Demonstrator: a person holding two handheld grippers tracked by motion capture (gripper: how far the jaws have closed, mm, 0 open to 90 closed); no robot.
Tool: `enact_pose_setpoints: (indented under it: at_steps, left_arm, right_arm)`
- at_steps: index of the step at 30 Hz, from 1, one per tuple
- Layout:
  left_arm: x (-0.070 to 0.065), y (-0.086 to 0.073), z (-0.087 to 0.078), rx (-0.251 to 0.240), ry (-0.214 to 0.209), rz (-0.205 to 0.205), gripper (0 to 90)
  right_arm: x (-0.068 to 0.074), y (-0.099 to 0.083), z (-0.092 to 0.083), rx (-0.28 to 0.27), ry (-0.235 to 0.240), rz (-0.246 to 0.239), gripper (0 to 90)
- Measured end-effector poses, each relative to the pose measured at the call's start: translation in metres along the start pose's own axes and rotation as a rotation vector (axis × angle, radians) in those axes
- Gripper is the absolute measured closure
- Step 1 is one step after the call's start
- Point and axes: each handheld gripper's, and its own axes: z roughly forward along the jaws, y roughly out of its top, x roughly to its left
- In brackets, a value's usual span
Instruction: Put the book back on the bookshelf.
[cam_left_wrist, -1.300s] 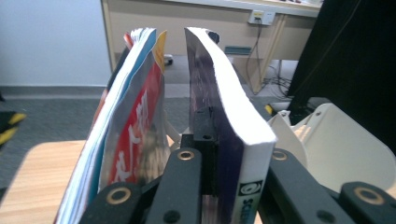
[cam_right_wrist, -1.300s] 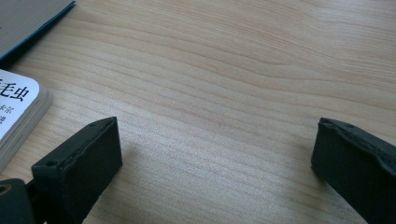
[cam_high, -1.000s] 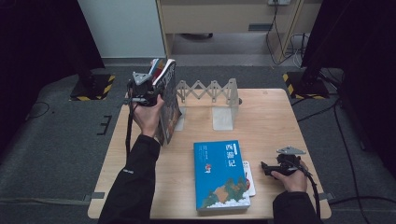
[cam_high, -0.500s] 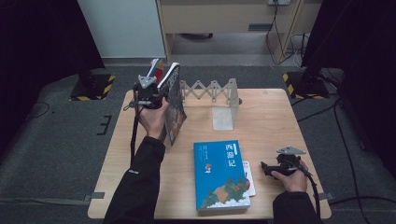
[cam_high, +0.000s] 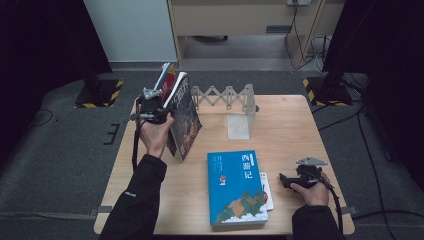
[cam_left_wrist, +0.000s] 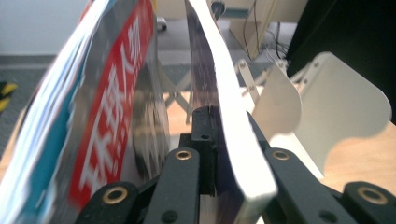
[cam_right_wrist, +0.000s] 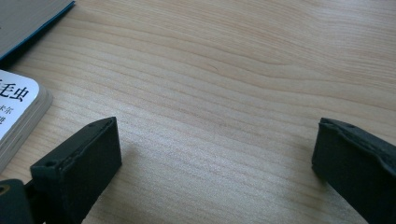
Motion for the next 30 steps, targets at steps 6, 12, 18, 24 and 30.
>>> enact_pose_setpoints:
  at_steps: [6, 12, 18, 24, 30]
  left_arm:
    - [0.004, -0.007, -0.01, 0.041, -0.011, 0.025, 79.4]
    - [0.004, -0.006, -0.003, 0.07, -0.008, 0.031, 71.0]
    - [0.005, -0.003, 0.01, 0.091, 0.039, 0.014, 73.2]
    - [0.007, -0.001, 0.008, 0.081, 0.063, 0.004, 81.7]
    - [-0.003, 0.004, 0.003, 0.035, 0.065, 0.027, 81.9]
  right_arm:
    - [0.0, 0.0, 0.0, 0.0, 0.0, -0.001, 1.4]
    - [0.0, 0.0, 0.0, 0.001, 0.001, -0.004, 1.4]
    - [0.0, 0.0, 0.0, -0.001, -0.001, 0.0, 1.4]
    - [0.0, 0.0, 0.0, 0.0, 0.0, -0.005, 1.4]
    - [0.0, 0.0, 0.0, -0.002, -0.001, 0.0, 1.4]
